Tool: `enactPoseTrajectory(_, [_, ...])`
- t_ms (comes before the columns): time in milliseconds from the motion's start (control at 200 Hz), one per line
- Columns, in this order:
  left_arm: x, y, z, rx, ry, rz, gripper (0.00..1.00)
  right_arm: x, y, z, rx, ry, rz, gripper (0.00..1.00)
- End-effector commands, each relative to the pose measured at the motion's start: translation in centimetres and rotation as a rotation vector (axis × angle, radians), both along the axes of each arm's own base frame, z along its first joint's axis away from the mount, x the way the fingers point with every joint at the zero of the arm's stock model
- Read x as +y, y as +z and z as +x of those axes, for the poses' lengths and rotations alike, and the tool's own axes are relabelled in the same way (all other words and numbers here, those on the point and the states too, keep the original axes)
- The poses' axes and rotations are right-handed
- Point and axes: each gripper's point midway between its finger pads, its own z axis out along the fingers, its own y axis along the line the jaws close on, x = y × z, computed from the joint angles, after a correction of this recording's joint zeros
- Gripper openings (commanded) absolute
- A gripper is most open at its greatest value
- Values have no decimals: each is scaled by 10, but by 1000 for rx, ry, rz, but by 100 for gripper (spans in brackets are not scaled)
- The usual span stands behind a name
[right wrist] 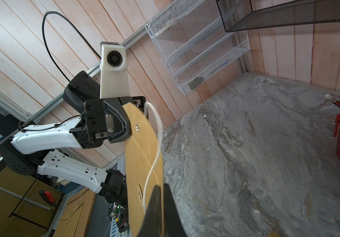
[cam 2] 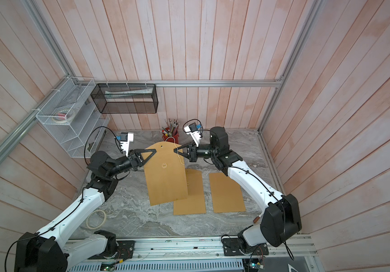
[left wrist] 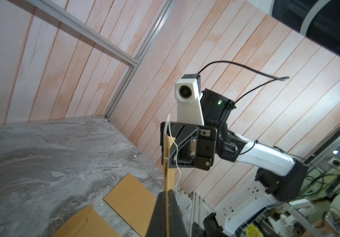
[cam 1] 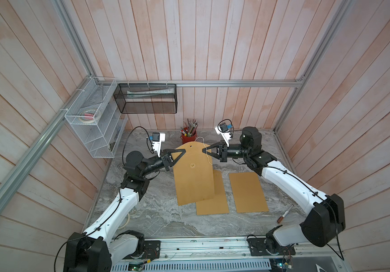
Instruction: Open the file bag
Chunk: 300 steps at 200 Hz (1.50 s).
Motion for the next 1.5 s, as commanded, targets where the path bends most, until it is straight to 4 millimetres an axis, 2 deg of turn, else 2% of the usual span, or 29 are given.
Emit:
enactPoseTrajectory(0, [-1, 16, -1, -54, -5, -17, 0, 0, 4, -6, -23, 3, 2, 0])
enactPoseTrajectory(125, [3, 12, 2, -43, 22, -19, 0, 2, 3, -6, -20, 7, 1, 0])
enactPoseTrajectory(280, [18, 14, 11, -36, 97, -32, 0, 3, -7, -13, 3, 22, -11, 13])
enactPoseTrajectory(415, [34, 15, 17, -32, 152, -43, 0, 5, -19, -20, 26, 30, -30, 16])
enactPoseTrajectory(565, [36, 14, 19, -26, 155, -42, 0, 10, -26, -24, 39, 41, -41, 0])
enactPoseTrajectory(650, [35, 11, 19, -12, 152, -41, 0, 12, -26, -22, 44, 35, -37, 0])
enactPoseTrajectory(720, [37, 7, 18, 0, 164, -37, 19, 12, -25, -20, 48, 26, -28, 0])
enactPoseTrajectory(855, [50, -3, 19, 32, 230, -2, 37, 12, -25, -15, 68, -7, -16, 0])
enactPoseTrajectory(1010, [77, -13, 18, 74, 340, 60, 46, 11, -38, -10, 117, -42, -23, 0])
enactPoseTrajectory(1230, [114, -20, 16, 118, 464, 106, 50, 9, -64, -6, 198, -84, -37, 0])
enactPoseTrajectory(1366, [119, -22, 13, 129, 475, 105, 50, 11, -88, -3, 272, -111, -52, 0])
enactPoseTrajectory(1496, [117, -22, 9, 133, 464, 92, 50, 25, -113, -4, 335, -127, -86, 0])
